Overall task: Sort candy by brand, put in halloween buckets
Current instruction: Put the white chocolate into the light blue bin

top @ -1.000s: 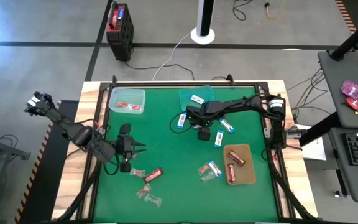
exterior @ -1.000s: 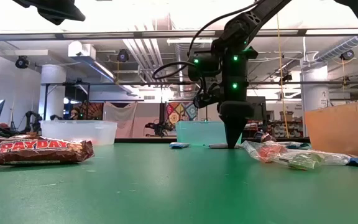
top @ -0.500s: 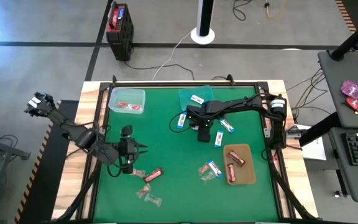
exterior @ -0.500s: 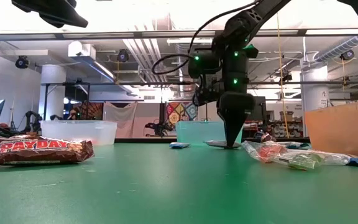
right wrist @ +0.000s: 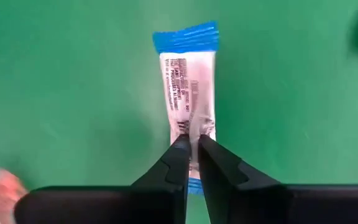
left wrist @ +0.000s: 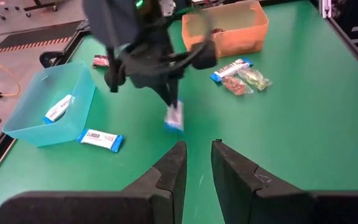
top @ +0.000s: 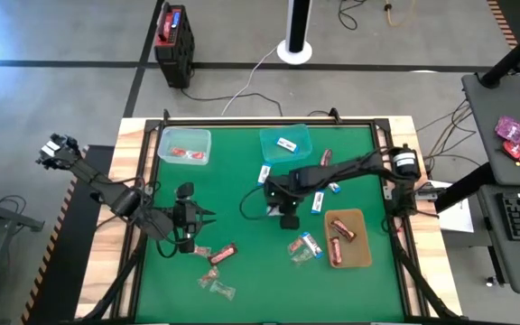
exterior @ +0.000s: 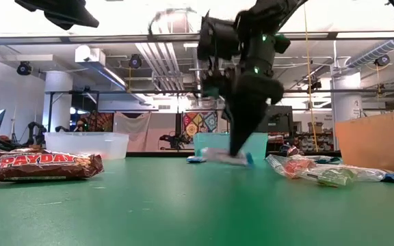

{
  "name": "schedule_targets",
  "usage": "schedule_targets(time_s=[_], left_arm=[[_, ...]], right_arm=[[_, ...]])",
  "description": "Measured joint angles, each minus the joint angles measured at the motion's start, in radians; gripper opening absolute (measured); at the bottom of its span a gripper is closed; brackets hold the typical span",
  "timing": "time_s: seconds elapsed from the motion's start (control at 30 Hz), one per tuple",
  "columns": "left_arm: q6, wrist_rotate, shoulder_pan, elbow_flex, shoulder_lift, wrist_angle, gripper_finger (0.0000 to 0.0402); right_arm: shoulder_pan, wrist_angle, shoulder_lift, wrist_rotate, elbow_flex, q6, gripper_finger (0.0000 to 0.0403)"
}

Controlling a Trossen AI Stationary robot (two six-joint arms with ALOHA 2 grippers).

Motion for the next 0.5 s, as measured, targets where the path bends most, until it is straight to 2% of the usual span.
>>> schedule_targets(time_s=[0.3,0.47,0.5], left_arm=[[0.0,0.0,0.0,-0.006,0.0,0.004,0.0059],[-0.008,0.001,0.0,-0.016,0.0,0.018,0.0059],[-0.008,0.002,0.0,-0.022,0.0,0.022,0.0059]], right_arm=[[0.057,0.23,-0.003,0.016,0.0,0.009,0.0007],[0.072,0.253,-0.003,0.098,0.0,0.062,0.0008],[0.086,0.259,-0.003,0.14,-0.002,0.056,0.0008]])
